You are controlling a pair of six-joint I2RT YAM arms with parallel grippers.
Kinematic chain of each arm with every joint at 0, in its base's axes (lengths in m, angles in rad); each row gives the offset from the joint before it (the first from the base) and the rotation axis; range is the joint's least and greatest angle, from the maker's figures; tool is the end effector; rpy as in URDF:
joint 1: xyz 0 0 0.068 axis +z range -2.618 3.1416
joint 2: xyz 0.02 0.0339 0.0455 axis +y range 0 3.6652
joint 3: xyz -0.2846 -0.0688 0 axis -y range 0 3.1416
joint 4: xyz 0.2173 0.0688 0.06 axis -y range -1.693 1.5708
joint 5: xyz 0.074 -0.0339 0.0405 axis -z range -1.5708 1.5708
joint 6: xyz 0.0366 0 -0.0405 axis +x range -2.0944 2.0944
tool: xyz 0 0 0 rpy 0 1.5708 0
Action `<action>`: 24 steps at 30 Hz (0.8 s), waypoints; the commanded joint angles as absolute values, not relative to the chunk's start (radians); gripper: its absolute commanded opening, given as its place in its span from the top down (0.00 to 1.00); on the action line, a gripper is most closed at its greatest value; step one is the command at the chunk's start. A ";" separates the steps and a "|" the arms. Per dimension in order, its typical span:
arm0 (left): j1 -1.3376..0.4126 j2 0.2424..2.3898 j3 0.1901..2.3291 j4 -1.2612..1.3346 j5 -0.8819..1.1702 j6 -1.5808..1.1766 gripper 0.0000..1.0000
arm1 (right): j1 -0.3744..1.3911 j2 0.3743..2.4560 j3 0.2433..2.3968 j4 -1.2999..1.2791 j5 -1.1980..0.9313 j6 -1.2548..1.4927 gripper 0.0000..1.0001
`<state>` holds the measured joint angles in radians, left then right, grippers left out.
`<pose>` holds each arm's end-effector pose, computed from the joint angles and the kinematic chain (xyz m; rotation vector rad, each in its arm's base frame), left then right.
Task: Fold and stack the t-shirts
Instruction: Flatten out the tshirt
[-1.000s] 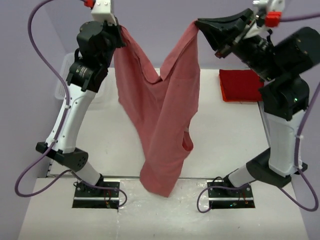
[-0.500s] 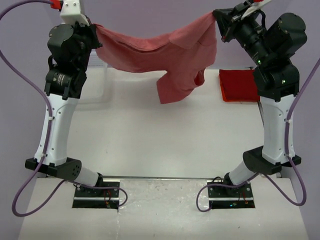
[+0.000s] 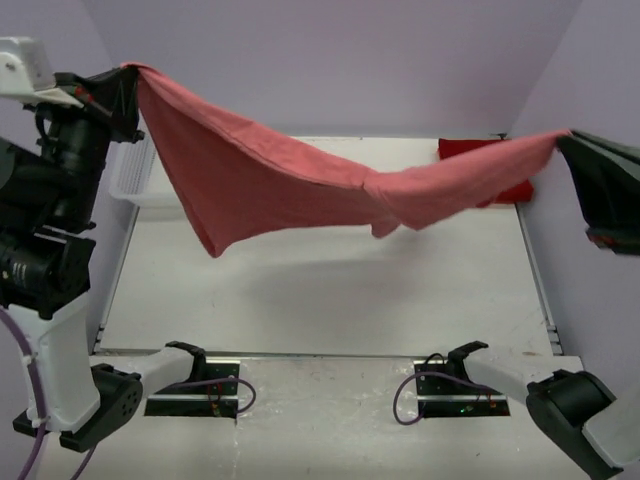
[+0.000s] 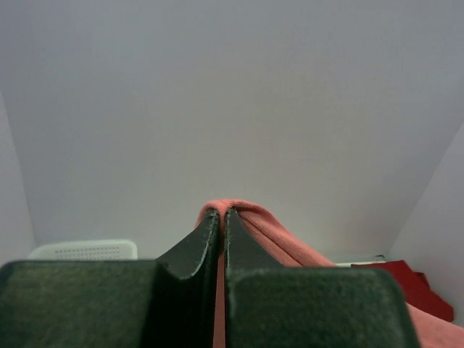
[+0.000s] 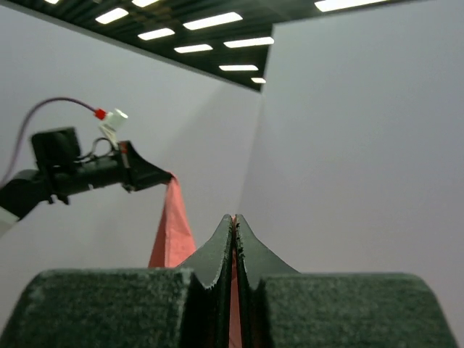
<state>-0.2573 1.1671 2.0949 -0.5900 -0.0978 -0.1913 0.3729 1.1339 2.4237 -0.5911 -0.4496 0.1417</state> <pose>0.0925 -0.0206 0.6217 -0.0446 1.2405 -0.3296 -0.0206 0.0090 0.6656 -0.5265 0.8181 0.6701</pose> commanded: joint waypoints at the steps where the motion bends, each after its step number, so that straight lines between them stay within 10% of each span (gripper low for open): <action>1: -0.255 1.124 2.125 -0.627 -0.060 -0.219 1.00 | 0.376 1.101 2.418 -0.529 -0.616 0.267 1.00; 8: -0.255 1.143 2.100 -0.634 -0.049 -0.233 1.00 | 0.376 1.121 2.373 -0.499 -0.641 0.293 1.00; 24: -0.255 1.324 1.341 -0.296 -0.164 -0.328 1.00 | 0.302 1.373 1.942 -0.450 -0.290 0.103 1.00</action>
<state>-0.2573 1.3315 1.3815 -0.4500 -0.1146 -0.2871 0.3450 1.3590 1.9667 -0.4679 -0.3779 0.1646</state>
